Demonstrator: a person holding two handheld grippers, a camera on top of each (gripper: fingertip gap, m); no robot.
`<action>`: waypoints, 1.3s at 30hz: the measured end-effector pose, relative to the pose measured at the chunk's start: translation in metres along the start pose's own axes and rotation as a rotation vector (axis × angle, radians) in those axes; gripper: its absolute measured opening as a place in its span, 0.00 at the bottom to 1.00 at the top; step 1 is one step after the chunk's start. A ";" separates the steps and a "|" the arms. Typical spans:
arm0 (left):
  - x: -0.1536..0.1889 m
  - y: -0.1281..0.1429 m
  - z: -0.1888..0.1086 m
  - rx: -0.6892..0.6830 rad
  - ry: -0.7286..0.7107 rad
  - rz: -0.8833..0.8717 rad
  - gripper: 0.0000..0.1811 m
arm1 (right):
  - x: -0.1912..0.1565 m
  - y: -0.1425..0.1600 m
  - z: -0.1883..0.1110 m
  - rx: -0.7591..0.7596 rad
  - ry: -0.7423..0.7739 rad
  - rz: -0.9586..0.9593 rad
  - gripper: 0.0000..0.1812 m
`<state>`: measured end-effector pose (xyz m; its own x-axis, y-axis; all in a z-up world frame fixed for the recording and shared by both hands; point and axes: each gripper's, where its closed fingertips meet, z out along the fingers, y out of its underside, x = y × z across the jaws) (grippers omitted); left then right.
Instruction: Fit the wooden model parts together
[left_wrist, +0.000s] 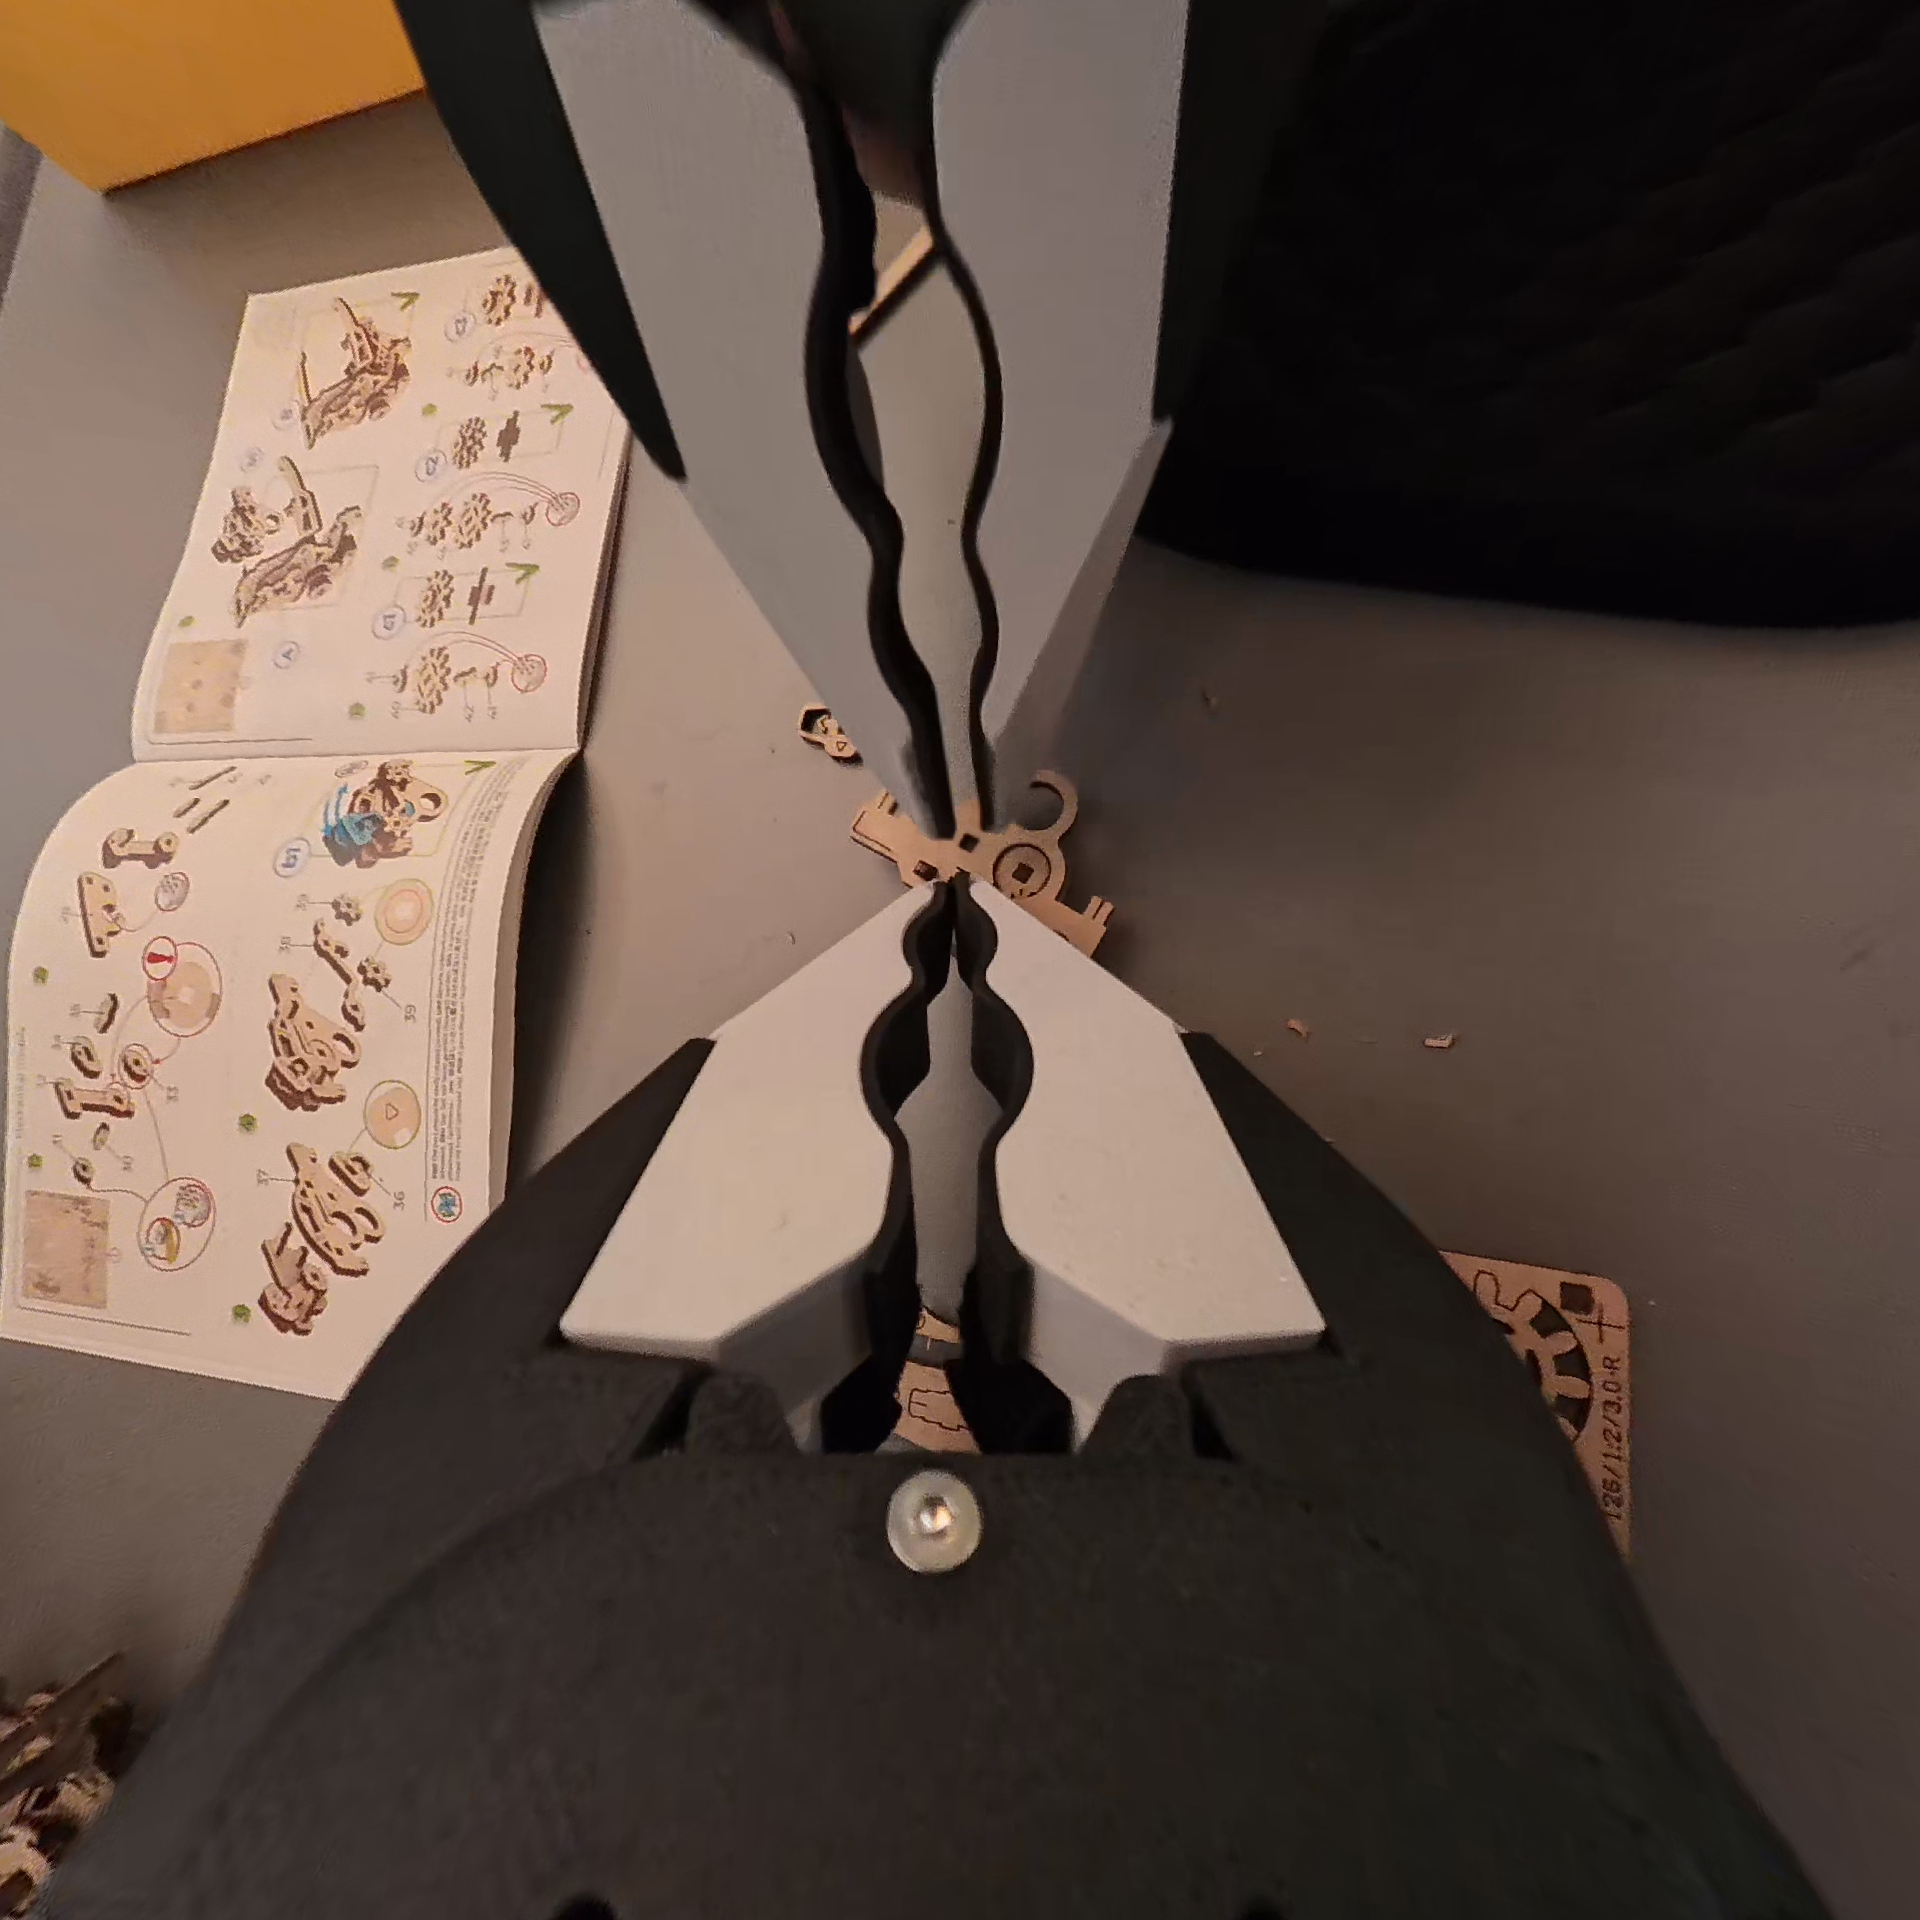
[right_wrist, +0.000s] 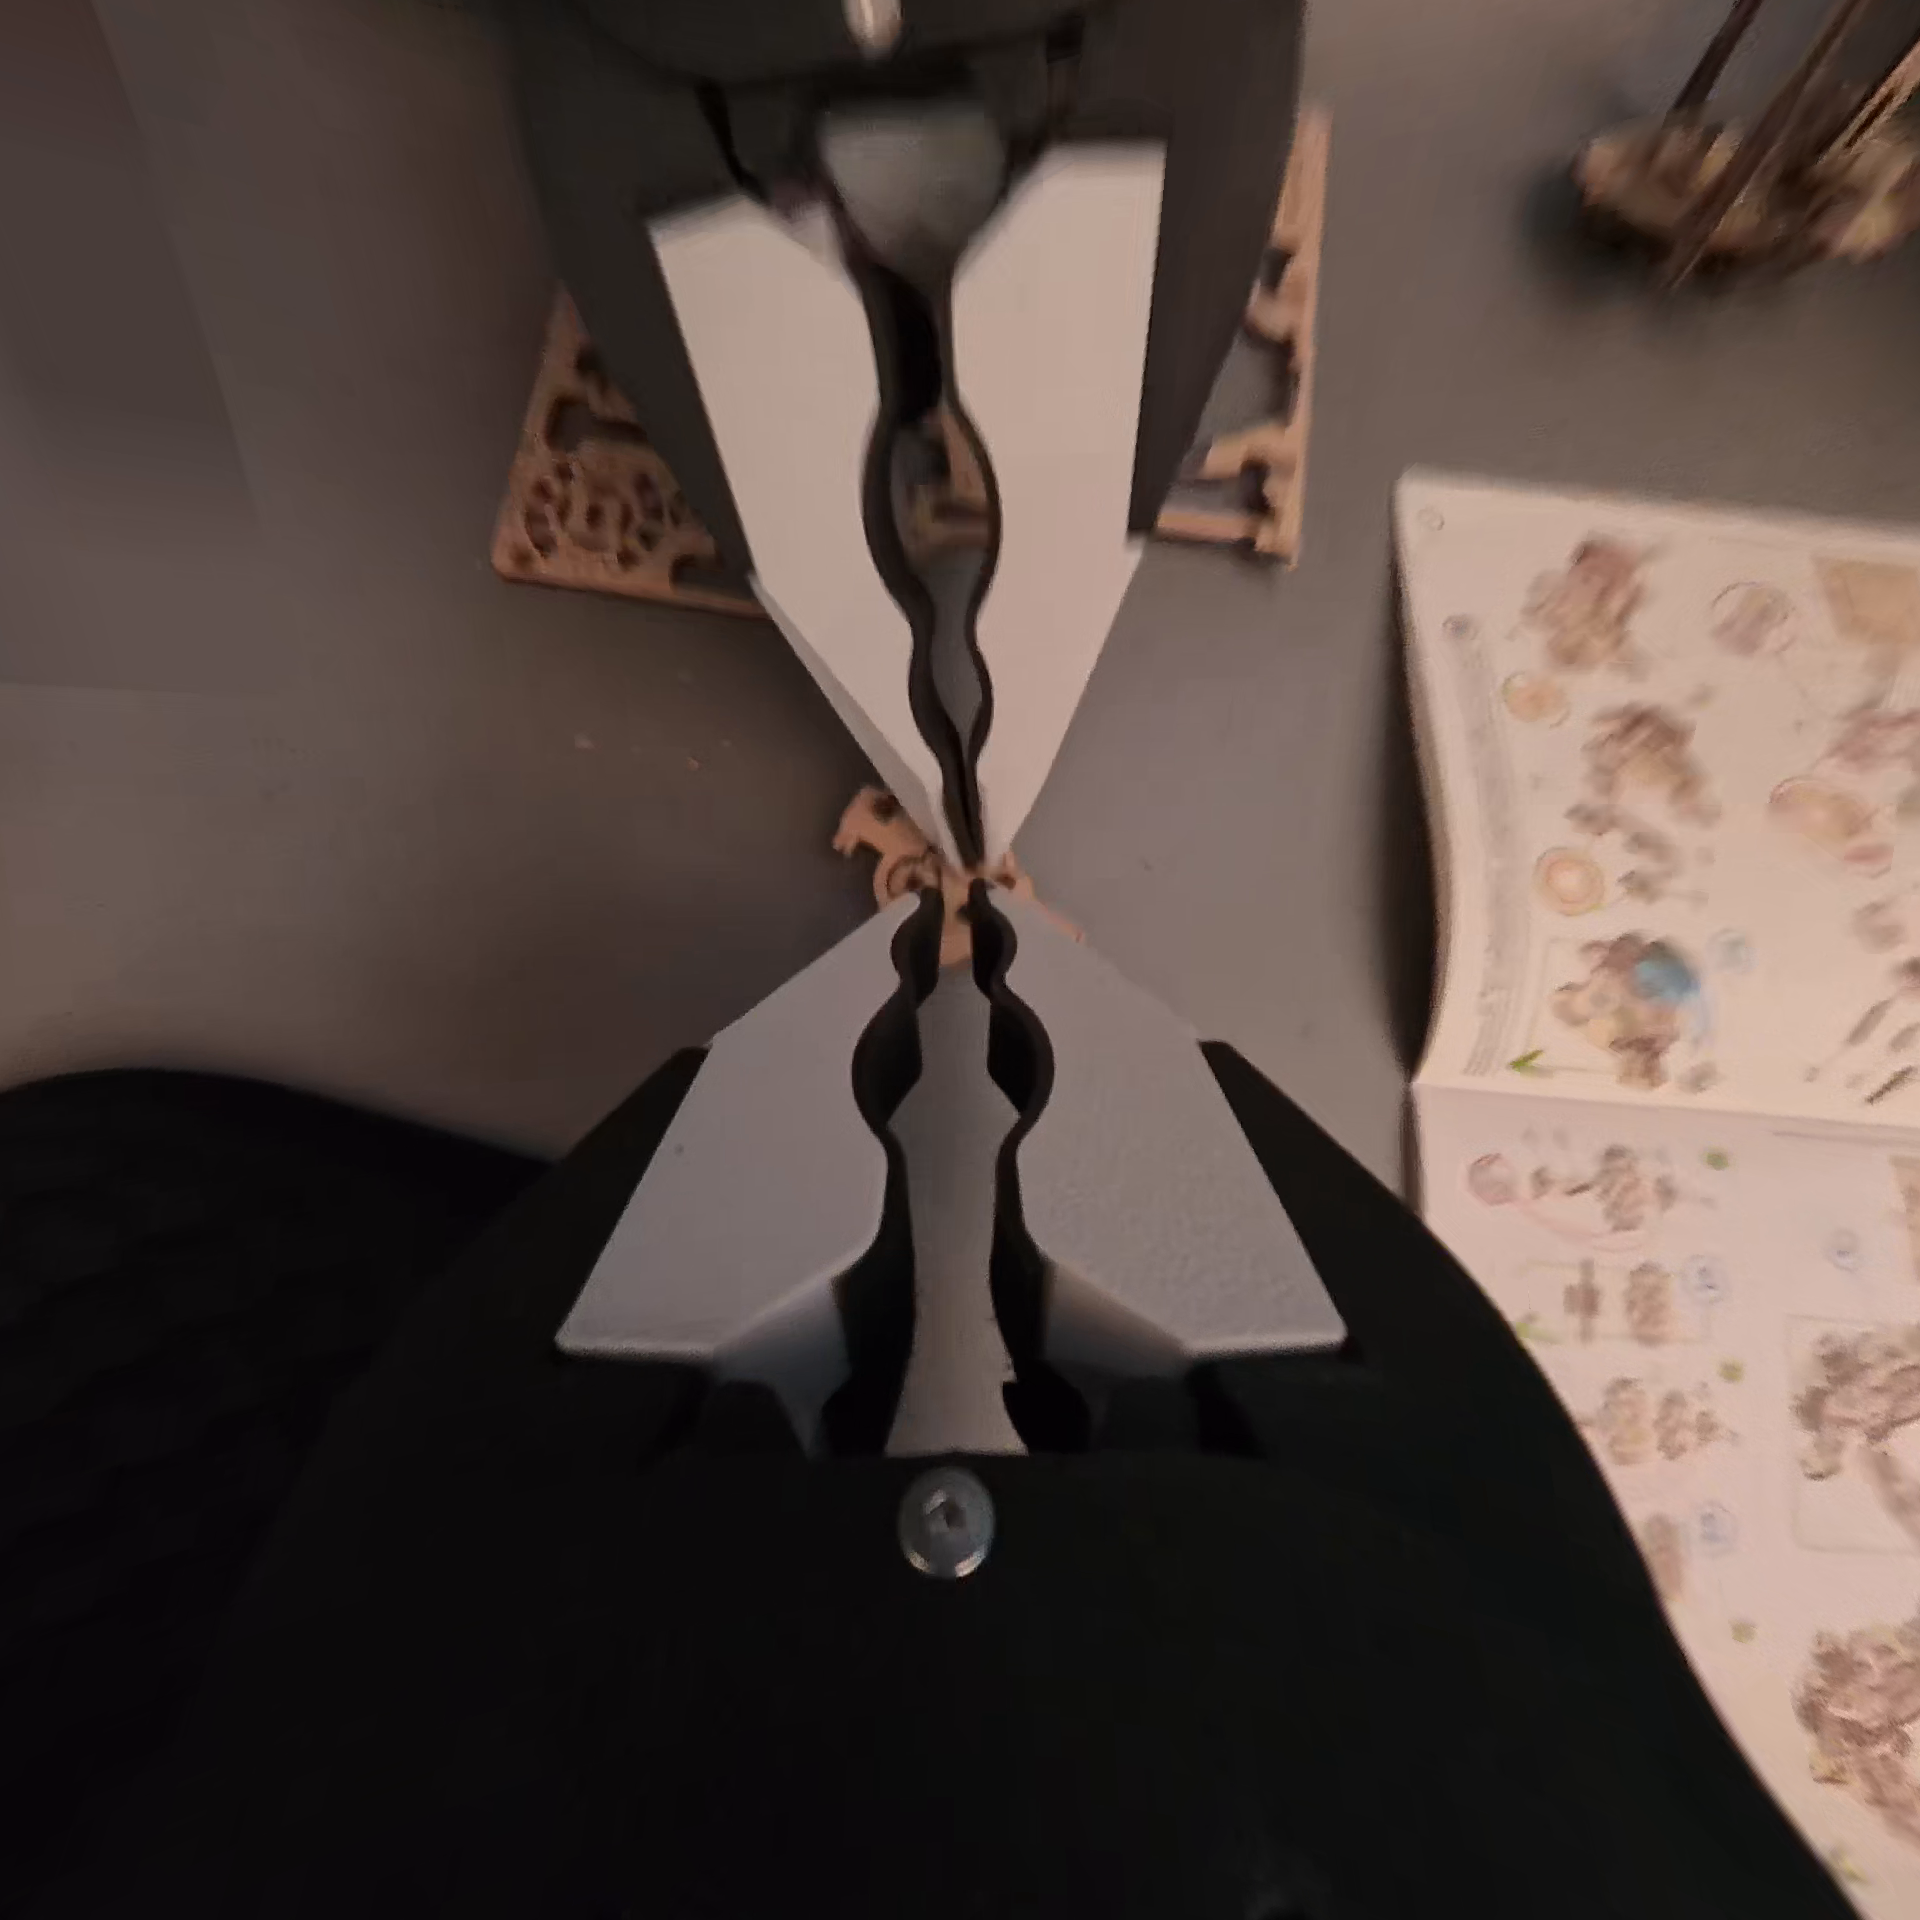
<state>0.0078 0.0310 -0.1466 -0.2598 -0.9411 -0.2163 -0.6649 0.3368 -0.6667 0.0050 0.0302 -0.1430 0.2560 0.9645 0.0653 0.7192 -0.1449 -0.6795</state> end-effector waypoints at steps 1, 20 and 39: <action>0.000 0.000 0.000 -0.003 -0.003 0.005 0.00 | 0.000 0.010 0.005 -0.035 -0.013 0.021 0.02; -0.003 0.000 0.002 -0.006 -0.001 -0.018 0.00 | 0.006 0.006 -0.003 -0.100 0.053 -0.045 0.02; -0.006 0.000 0.002 -0.010 -0.017 -0.024 0.00 | 0.004 -0.002 0.004 -0.122 0.072 -0.003 0.00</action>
<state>0.0101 0.0365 -0.1468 -0.2318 -0.9493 -0.2124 -0.6776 0.3142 -0.6649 0.0023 0.0347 -0.1445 0.2964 0.9472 0.1222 0.7918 -0.1722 -0.5860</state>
